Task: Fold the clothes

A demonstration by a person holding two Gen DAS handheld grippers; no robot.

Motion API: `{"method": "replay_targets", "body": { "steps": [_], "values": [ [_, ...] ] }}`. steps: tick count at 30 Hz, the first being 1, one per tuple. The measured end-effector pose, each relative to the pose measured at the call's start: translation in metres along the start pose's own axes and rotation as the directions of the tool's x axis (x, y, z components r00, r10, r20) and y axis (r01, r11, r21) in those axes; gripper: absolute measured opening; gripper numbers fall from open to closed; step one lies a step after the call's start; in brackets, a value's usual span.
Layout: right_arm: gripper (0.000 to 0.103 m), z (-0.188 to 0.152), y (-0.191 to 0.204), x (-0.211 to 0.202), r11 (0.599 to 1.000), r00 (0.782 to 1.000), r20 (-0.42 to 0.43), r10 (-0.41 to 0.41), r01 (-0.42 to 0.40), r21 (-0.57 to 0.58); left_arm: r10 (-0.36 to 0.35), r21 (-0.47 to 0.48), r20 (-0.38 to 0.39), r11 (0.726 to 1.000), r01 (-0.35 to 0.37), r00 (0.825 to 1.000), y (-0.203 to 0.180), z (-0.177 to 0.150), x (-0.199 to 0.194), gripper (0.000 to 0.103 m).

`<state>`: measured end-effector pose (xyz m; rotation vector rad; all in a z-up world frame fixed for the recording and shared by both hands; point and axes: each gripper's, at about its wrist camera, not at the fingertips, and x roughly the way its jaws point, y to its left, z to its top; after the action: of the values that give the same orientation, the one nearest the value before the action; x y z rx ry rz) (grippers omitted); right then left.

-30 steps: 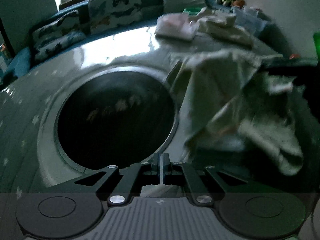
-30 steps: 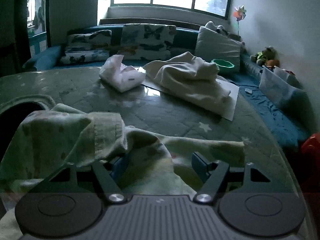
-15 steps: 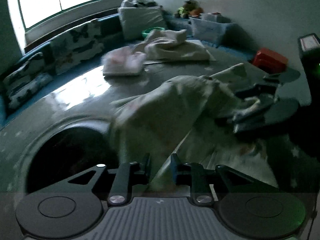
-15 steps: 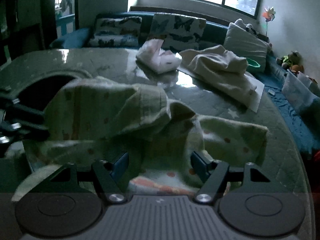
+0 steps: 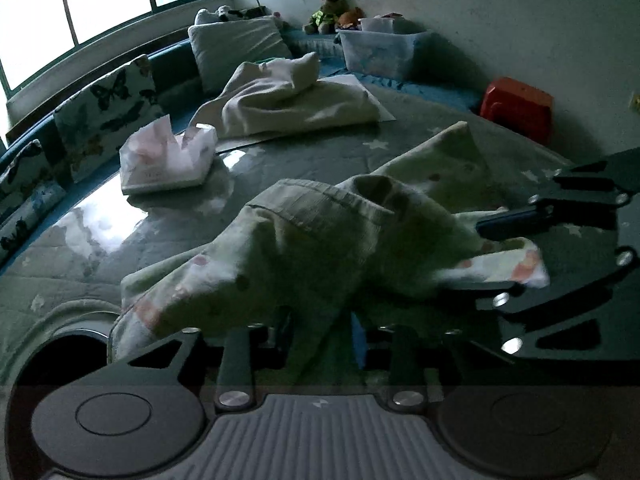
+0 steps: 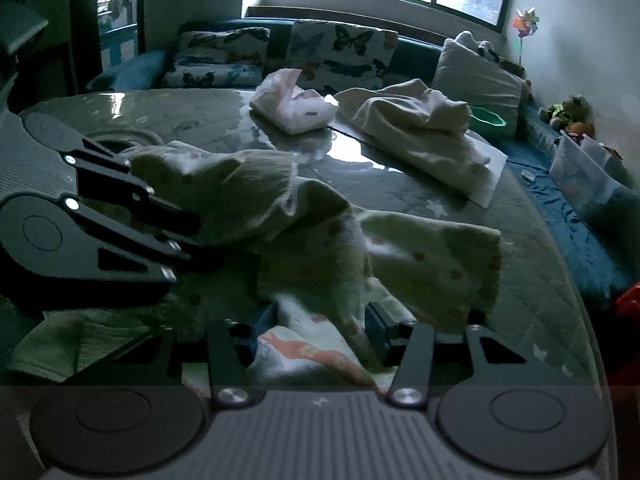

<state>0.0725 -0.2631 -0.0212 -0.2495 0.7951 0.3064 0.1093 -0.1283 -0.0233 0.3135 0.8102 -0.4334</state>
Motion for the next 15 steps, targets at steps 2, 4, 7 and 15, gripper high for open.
{"method": "replay_targets", "body": {
  "steps": [2,4,7,15],
  "values": [
    [0.049,-0.001,-0.003,0.000,1.000,1.000,0.001,-0.004,0.004,0.008,-0.010,-0.009,0.003,1.000,0.010,1.000,0.005,-0.001,0.000,0.010],
    [0.049,-0.001,-0.005,0.001,1.000,1.000,0.003,-0.005,0.005,0.010,-0.015,-0.023,0.007,1.000,0.015,1.000,0.011,-0.001,-0.002,0.005],
    [0.049,0.000,-0.004,0.002,1.000,1.000,0.007,-0.005,0.005,0.009,-0.017,-0.044,0.020,0.999,0.017,1.000,0.017,-0.002,-0.009,0.003],
    [0.053,0.012,0.004,0.002,1.000,0.999,0.050,0.004,-0.004,-0.012,-0.006,-0.120,0.074,0.993,0.015,0.997,0.036,0.002,-0.032,0.003]
  ]
}}
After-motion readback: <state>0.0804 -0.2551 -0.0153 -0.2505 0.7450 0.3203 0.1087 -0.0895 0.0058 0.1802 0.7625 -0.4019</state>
